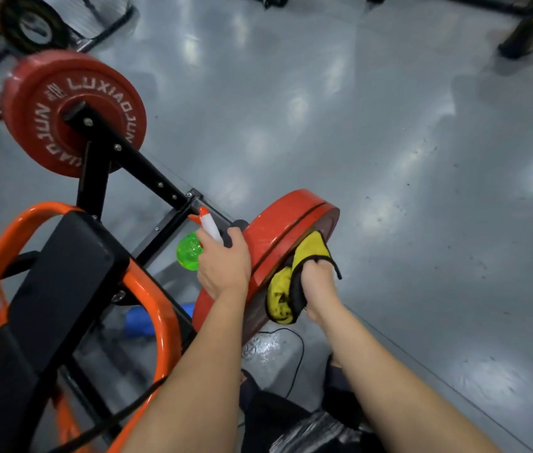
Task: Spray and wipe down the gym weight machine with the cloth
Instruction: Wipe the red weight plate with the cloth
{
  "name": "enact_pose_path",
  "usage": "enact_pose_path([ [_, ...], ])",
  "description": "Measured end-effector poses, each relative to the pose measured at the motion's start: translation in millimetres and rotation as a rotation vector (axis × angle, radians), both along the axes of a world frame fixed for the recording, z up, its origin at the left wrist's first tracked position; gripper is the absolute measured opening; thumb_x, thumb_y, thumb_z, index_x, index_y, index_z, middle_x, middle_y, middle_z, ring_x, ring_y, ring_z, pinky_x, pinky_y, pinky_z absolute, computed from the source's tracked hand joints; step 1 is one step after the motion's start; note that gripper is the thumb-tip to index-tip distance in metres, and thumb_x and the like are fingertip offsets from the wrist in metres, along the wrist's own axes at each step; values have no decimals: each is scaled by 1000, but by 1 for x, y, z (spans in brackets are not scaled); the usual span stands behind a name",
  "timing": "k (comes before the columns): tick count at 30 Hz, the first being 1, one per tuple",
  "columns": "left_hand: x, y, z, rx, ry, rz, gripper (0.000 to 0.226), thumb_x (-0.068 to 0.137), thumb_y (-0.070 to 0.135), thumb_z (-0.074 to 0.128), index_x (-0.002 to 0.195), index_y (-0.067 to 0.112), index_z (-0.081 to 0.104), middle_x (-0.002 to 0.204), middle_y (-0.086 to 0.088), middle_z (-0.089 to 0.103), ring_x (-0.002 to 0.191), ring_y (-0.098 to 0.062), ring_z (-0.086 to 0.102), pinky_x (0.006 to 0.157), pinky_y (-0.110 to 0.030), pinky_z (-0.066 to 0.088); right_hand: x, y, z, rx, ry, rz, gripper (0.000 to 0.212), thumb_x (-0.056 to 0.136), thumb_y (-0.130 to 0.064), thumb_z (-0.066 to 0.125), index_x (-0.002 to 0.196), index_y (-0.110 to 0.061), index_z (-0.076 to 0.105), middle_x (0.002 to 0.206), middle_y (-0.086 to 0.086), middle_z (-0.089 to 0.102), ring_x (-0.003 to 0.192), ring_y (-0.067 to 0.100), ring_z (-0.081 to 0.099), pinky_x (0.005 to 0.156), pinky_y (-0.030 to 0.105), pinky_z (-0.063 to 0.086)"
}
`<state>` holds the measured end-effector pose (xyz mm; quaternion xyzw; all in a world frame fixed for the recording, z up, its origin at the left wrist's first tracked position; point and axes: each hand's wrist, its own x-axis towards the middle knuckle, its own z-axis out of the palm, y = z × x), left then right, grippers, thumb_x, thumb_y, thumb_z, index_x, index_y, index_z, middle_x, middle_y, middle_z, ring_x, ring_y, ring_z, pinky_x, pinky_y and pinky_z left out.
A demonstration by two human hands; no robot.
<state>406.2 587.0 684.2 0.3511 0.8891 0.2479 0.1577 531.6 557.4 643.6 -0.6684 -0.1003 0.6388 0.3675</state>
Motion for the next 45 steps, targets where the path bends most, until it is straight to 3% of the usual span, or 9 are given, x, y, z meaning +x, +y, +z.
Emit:
enact_pose_path([
  [4, -4, -6, -2, 43, -26, 39, 38, 95, 43, 51, 117, 12, 46, 96, -14, 69, 93, -39, 64, 79, -43, 42, 20, 21, 21, 188, -121, -86, 18, 100, -25, 46, 104, -16, 62, 85, 0, 65, 74, 21, 63, 71, 36, 55],
  [14, -6, -18, 0, 111, -65, 109, 41, 100, 35, 51, 125, 3, 48, 86, -1, 49, 83, -31, 51, 76, -36, 33, -29, -40, -7, -64, 24, 226, 67, 86, -48, 43, 145, -16, 48, 135, 5, 61, 121, 30, 60, 109, 49, 48],
  [18, -16, -25, -7, 148, -123, 98, 32, 96, 35, 51, 119, 12, 51, 91, -3, 55, 84, -30, 54, 80, -42, 43, -15, -33, 3, 44, 165, 2, 83, 88, -79, 52, 116, -1, 60, 84, 24, 67, 64, 34, 66, 62, 48, 57],
  [21, -29, -34, -21, 174, -153, 115, 26, 93, 36, 50, 115, 21, 52, 101, -6, 64, 87, -31, 59, 80, -41, 43, 6, -10, 17, 186, 150, -131, 54, 100, -65, 48, 102, -13, 64, 66, 14, 65, 51, 29, 61, 55, 45, 54],
  [26, -49, -59, -36, 173, -211, 180, 25, 101, 26, 52, 121, 11, 54, 87, 2, 55, 83, -23, 48, 74, -30, 29, -7, -5, -1, 260, -96, 17, 37, 87, -44, 64, 119, -25, 67, 112, -1, 75, 105, 20, 71, 98, 48, 57],
  [30, -64, -77, -48, 117, -266, 169, 30, 103, 28, 49, 124, 6, 52, 101, -14, 62, 99, -37, 60, 80, -36, 35, -18, -14, 5, 250, -30, -20, 5, 90, -26, 63, 90, -21, 65, 70, -8, 65, 68, 16, 62, 68, 37, 54],
  [33, -74, -82, -51, 68, -250, 92, 48, 95, 42, 42, 123, 5, 50, 112, -25, 65, 106, -44, 60, 88, -44, 42, -26, -20, 7, 276, -86, -8, 25, 94, -12, 58, 71, -21, 52, 57, -8, 45, 53, 12, 43, 54, 26, 36],
  [39, -85, -79, -35, -18, -195, -59, 32, 101, 28, 53, 123, 6, 49, 98, -10, 54, 104, -44, 62, 94, -49, 47, -31, -28, 8, 303, -80, 6, 10, 92, -8, 60, 84, -13, 59, 72, 7, 46, 62, 16, 44, 59, 33, 37],
  [45, -46, -31, -5, 91, -79, -115, 64, 99, 56, 50, 139, 8, 37, 114, -18, 70, 105, -44, 66, 92, -51, 51, -6, -29, -19, 207, -86, -39, 9, 93, -8, 60, 86, -10, 66, 82, 3, 69, 79, 19, 63, 74, 36, 54],
])
